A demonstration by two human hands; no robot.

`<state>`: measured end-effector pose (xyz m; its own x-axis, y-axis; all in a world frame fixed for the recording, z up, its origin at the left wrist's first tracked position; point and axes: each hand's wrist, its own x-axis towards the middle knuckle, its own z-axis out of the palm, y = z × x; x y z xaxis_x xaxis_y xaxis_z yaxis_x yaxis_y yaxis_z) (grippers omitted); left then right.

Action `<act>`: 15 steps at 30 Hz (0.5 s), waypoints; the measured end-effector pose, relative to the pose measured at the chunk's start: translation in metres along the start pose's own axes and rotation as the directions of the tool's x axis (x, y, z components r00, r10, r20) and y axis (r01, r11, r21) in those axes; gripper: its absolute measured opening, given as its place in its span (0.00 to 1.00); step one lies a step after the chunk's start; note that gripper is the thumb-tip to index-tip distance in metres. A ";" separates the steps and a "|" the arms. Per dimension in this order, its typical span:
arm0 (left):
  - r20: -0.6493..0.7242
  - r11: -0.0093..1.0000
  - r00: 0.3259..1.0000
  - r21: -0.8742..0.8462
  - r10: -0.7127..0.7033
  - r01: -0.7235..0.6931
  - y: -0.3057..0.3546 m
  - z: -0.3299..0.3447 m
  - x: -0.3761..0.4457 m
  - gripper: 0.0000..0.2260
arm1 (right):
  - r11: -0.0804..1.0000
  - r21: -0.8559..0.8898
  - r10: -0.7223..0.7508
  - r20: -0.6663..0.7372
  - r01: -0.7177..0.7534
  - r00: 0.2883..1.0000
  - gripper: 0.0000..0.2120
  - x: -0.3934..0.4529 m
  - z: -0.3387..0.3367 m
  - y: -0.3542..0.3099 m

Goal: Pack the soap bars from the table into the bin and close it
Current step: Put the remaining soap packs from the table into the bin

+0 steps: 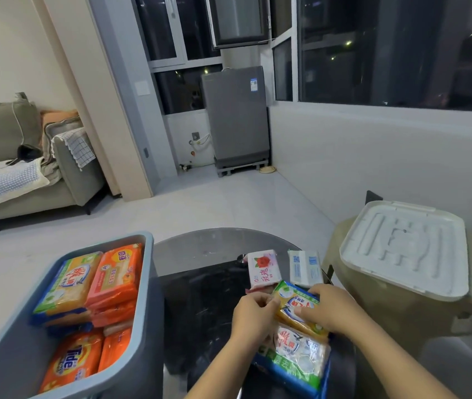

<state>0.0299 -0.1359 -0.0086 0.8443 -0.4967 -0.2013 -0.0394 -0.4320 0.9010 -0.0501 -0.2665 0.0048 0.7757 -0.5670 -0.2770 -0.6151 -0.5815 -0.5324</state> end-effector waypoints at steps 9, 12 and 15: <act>-0.136 0.975 0.981 -0.150 0.142 -0.162 0.006 -0.005 -0.014 0.07 | 0.965 0.239 -0.070 -0.153 0.106 0.986 0.24 -0.013 -0.014 -0.010; -0.193 0.956 0.966 -0.202 0.172 -0.211 0.007 -0.014 -0.023 0.07 | 0.940 0.300 -0.113 -0.172 0.162 0.978 0.24 -0.023 -0.018 -0.014; -0.210 0.950 0.969 -0.250 0.133 -0.185 0.000 -0.020 -0.035 0.04 | 0.925 0.327 -0.156 -0.140 0.194 0.978 0.21 -0.033 -0.011 -0.013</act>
<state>0.0110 -0.1035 0.0060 0.9246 -0.3810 0.0055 -0.0596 -0.1305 0.9896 -0.0693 -0.2462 0.0302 0.8347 -0.5454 -0.0762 -0.3722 -0.4567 -0.8080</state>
